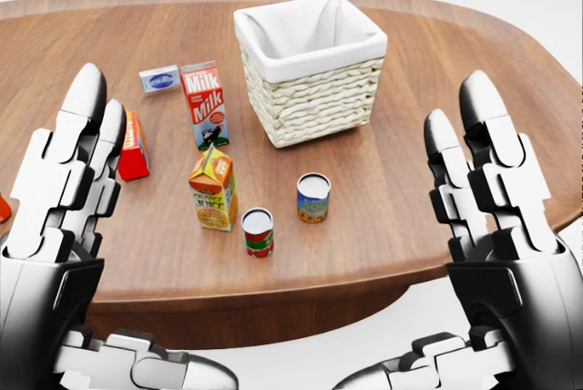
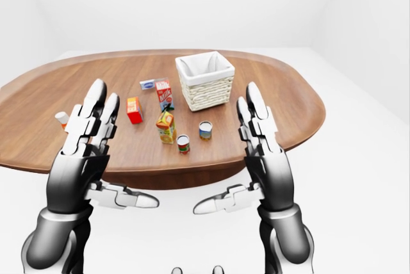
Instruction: Pick up the orange juice, and put it in the basket.
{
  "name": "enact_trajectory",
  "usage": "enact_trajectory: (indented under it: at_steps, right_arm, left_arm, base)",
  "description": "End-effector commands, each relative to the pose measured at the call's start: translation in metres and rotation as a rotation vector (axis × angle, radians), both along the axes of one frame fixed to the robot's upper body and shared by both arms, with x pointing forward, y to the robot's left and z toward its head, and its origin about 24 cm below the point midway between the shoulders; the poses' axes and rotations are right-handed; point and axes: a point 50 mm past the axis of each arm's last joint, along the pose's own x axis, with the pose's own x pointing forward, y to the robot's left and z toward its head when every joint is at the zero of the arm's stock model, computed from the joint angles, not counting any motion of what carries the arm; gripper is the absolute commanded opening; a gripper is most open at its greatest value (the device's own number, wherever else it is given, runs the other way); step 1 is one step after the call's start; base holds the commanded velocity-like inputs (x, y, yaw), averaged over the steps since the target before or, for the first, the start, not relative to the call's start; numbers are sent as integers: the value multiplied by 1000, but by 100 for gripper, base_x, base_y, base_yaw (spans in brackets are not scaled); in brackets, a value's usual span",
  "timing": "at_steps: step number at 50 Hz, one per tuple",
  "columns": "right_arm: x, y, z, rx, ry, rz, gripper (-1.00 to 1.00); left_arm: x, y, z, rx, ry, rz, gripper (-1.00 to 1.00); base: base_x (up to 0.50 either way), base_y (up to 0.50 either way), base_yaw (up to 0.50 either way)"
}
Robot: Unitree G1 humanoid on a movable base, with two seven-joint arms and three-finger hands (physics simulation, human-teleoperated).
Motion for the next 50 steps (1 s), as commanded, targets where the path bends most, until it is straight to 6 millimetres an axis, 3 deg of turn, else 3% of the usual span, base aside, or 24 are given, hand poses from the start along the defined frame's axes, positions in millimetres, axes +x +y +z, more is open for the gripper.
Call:
enact_trajectory:
  at_steps: [1, 13, 22, 32, 50]
  right_arm:
    - [-7, 1, 12, -8, -63, 4, 100]
    - [-9, 2, 14, -15, -76, 10, 100]
    - [-7, 5, 2, -21, -10, 25, 100]
    - [-7, 7, 2, -35, -10, 22, 100]
    - [-6, 10, 1, -27, -5, 36, 100]
  left_arm:
    - [-7, 0, 10, 4, -54, -5, 100]
    - [-7, -1, 9, 7, -47, -8, 100]
    - [-8, -3, 12, 7, -65, -13, 100]
    - [-5, -1, 7, 3, -35, -9, 100]
    - [-11, 0, 18, -20, -93, -28, 100]
  base:
    - [20, -23, 0]
    - [37, -31, 0]
    - [34, -18, 0]
    - [34, -3, 0]
    - [36, 0, 0]
